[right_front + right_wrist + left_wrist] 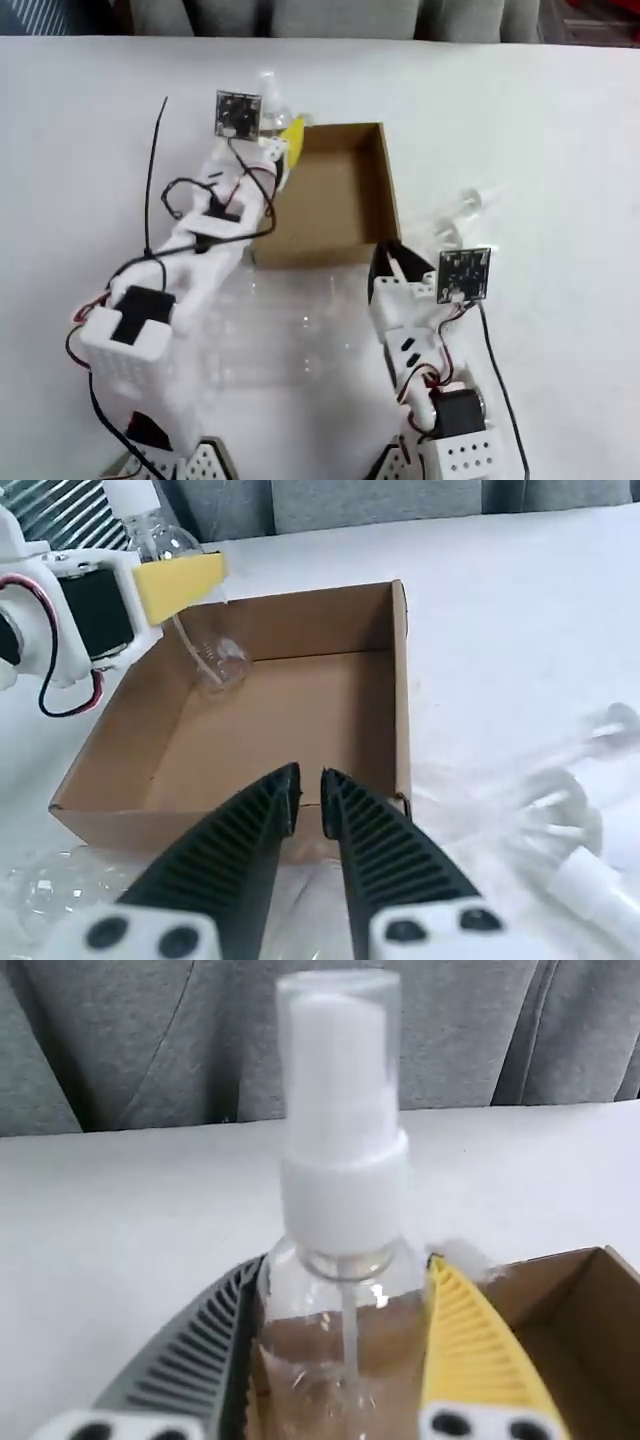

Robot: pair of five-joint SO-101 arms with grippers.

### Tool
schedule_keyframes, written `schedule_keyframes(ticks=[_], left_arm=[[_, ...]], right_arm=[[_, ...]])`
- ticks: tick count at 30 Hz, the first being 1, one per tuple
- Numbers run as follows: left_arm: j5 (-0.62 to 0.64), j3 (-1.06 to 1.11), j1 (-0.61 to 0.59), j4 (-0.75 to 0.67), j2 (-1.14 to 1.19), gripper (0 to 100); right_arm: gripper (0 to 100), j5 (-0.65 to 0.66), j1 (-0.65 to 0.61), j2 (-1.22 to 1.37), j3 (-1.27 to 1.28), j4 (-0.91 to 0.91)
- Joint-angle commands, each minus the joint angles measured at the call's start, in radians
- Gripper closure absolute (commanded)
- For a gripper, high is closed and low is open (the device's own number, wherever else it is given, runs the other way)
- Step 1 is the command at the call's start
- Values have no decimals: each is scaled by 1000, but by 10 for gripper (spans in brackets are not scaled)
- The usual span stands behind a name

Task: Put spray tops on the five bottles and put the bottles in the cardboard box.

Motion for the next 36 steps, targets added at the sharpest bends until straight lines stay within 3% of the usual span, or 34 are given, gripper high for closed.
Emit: schedule_keyframes(ticks=[1, 9, 36], left_arm=[[-12, -8, -12, -34, -13, 978], [-12, -44, -13, 101, -15, 978], [-14, -146, -48, 97, 139, 976]], right_arm=[[983, 5, 7, -10, 8, 10], [983, 5, 7, -10, 8, 10], [983, 5, 7, -10, 8, 12]])
